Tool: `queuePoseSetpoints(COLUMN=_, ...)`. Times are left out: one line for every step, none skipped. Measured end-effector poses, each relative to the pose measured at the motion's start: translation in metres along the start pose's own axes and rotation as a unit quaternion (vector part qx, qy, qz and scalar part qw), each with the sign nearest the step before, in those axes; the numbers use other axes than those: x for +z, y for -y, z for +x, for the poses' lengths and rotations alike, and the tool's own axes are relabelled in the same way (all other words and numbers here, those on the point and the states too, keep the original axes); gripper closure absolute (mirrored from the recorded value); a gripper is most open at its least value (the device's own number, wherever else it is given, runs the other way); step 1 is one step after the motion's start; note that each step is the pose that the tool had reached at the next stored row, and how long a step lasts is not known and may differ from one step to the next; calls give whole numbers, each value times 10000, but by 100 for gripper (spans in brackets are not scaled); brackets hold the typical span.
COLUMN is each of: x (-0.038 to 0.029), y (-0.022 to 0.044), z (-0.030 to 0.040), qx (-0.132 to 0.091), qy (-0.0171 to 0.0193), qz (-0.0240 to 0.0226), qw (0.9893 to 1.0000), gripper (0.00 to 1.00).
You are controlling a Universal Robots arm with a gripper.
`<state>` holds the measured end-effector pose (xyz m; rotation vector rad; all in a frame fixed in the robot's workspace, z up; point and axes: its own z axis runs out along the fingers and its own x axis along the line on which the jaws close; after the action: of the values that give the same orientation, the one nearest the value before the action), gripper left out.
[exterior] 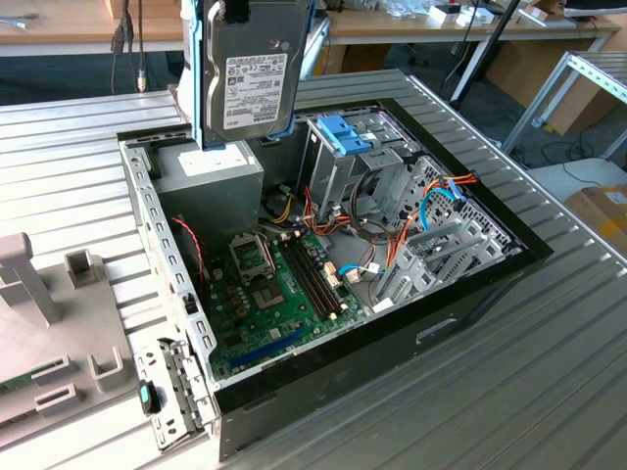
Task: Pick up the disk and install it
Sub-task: 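Pick up the disk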
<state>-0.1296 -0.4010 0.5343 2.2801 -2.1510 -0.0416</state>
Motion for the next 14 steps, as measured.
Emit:
queuePoseSetpoints(x=0, y=11, z=1, qx=0, qy=0, qz=0, qw=10000, gripper=64)
queuePoseSetpoints(x=-1, y=39, z=3, qx=0, qy=0, qz=0, qw=10000, gripper=64)
queuePoseSetpoints(x=-2, y=76, z=5, qx=0, qy=0, qz=0, qw=10000, gripper=64)
queuePoseSetpoints(x=-2, y=111, z=7, qx=0, qy=0, qz=0, qw=10000, gripper=64)
queuePoseSetpoints(x=-3, y=144, z=9, qx=0, qy=0, qz=0, qw=10000, gripper=64)
queuePoseSetpoints(x=-5, y=197, z=12, qx=0, qy=0, qz=0, qw=10000, gripper=64)
queuePoseSetpoints(x=-5, y=224, z=13, qx=0, qy=0, qz=0, qw=10000, gripper=64)
queuePoseSetpoints(x=-6, y=246, z=15, qx=0, qy=0, qz=0, qw=10000, gripper=64)
queuePoseSetpoints(x=-6, y=249, z=15, qx=0, qy=0, qz=0, qw=10000, gripper=64)
queuePoseSetpoints(x=-6, y=250, z=14, qx=1, qy=0, qz=0, qw=10000, gripper=64)
queuePoseSetpoints(x=-6, y=251, z=15, qx=0, qy=0, qz=0, qw=10000, gripper=64)
queuePoseSetpoints(x=-6, y=251, z=15, qx=0, qy=0, qz=0, qw=10000, gripper=64)
queuePoseSetpoints(x=-6, y=252, z=15, qx=0, qy=0, qz=0, qw=10000, gripper=64)
queuePoseSetpoints(x=-6, y=253, z=15, qx=0, qy=0, qz=0, qw=10000, gripper=64)
